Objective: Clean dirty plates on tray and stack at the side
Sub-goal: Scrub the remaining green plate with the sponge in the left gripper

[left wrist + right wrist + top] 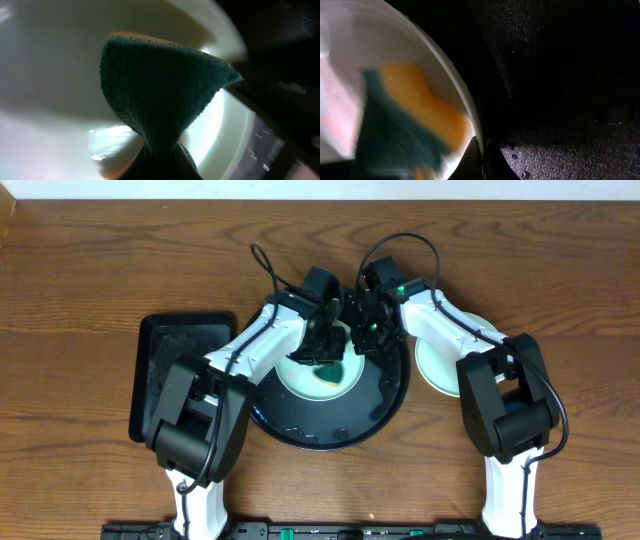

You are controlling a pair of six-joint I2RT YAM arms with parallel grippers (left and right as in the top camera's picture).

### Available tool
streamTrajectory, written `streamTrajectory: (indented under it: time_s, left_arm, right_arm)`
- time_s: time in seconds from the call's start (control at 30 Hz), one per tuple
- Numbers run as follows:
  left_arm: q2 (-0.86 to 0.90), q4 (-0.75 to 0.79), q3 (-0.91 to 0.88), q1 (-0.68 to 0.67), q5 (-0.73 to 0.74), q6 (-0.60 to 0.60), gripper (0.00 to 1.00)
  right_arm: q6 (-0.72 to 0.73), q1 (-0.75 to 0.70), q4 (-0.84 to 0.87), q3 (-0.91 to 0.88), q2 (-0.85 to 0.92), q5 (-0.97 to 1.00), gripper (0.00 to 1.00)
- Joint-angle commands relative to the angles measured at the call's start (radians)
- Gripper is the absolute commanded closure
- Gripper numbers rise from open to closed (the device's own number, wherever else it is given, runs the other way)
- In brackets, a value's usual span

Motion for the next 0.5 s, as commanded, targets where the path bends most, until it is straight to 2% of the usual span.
streamTrajectory:
  time_s: [0.0,0.13,0.17,0.27,0.47]
  left_arm:
    - [0.02,-0.006,-0.006,-0.007,0.003,-0.013,0.93]
    - [0.019,-0.103,-0.005,-0.007,-0.37,-0.341,0.93]
    - [0.017,-0.125,-0.005,-0.007,-0.418,-0.385,0.93]
    - [0.008,-0.159,-0.004,-0.007,-0.476,-0.44,0.93]
    - [-0.006,-0.163,-0.004,-0.007,-0.532,-0.436,0.93]
  right_arm:
    - [0.011,0.006,-0.008,-0.028,0.01,0.016,0.99]
    - [0.011,0.006,-0.008,-0.028,0.01,0.016,0.99]
    - [0.011,0.006,-0.008,-0.028,0.01,0.016,0.99]
    - [0.011,0.006,-0.008,-0.028,0.01,0.016,0.99]
    - [0.011,0.006,-0.008,-0.029,0.01,0.016,0.99]
